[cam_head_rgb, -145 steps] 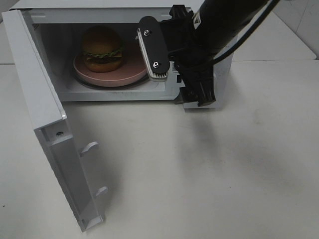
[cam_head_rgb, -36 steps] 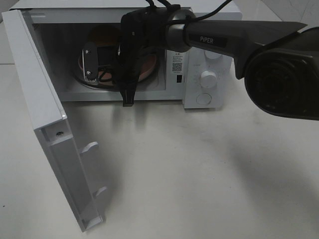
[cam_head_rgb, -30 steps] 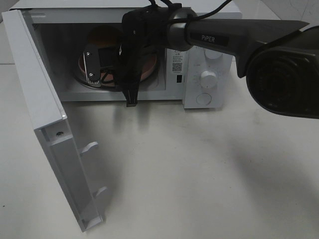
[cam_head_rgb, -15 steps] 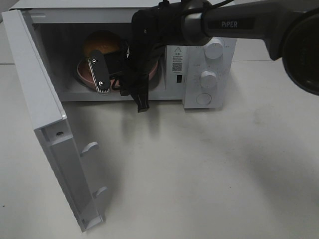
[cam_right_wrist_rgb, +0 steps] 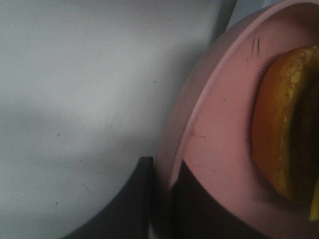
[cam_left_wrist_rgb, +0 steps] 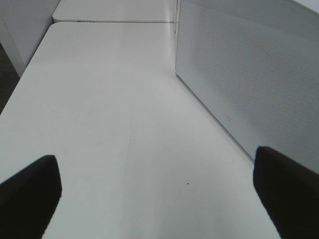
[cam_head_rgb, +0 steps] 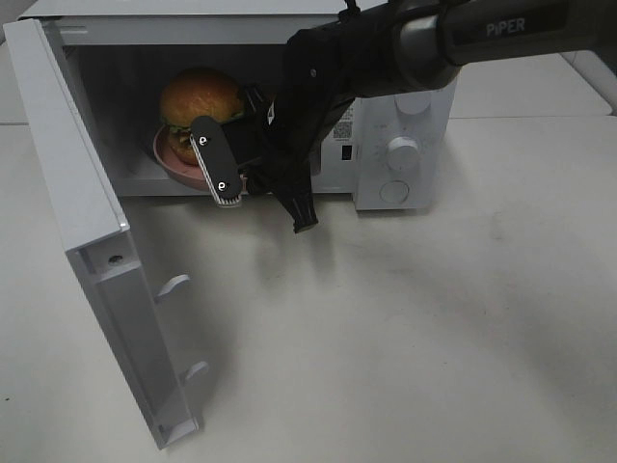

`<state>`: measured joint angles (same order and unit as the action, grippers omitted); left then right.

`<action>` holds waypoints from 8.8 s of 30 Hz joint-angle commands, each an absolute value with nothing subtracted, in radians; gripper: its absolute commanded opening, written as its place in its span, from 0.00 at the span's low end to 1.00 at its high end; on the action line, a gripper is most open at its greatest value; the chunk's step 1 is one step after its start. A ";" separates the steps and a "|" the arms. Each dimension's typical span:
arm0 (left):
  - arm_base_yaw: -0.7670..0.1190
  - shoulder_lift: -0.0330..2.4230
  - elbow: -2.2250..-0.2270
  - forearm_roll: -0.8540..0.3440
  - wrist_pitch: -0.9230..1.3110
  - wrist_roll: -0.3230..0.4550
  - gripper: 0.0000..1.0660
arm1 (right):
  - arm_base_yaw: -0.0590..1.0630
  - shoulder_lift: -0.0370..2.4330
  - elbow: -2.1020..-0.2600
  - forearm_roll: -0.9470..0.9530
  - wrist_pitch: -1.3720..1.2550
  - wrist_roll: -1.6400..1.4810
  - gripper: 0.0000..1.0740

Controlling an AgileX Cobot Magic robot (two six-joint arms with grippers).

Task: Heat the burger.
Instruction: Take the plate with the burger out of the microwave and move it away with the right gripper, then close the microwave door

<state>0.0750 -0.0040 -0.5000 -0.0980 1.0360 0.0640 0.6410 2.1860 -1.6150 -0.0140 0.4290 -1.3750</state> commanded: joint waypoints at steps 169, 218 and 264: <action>0.069 -0.027 -0.497 -0.101 1.028 0.062 0.92 | 0.551 1.485 -0.564 -0.915 0.904 1.007 0.04; 0.069 -0.027 -0.497 -0.101 1.028 0.062 0.92 | 0.236 1.699 -0.677 -1.023 0.573 1.147 0.59; 0.069 -0.027 -0.497 -0.101 1.028 0.062 0.92 | 0.374 0.666 -0.663 -0.131 1.029 0.142 0.73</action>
<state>0.0750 -0.0040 -0.5000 -0.0980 1.0360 0.0650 0.3750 0.7350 -0.6700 -0.1260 0.9890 0.1650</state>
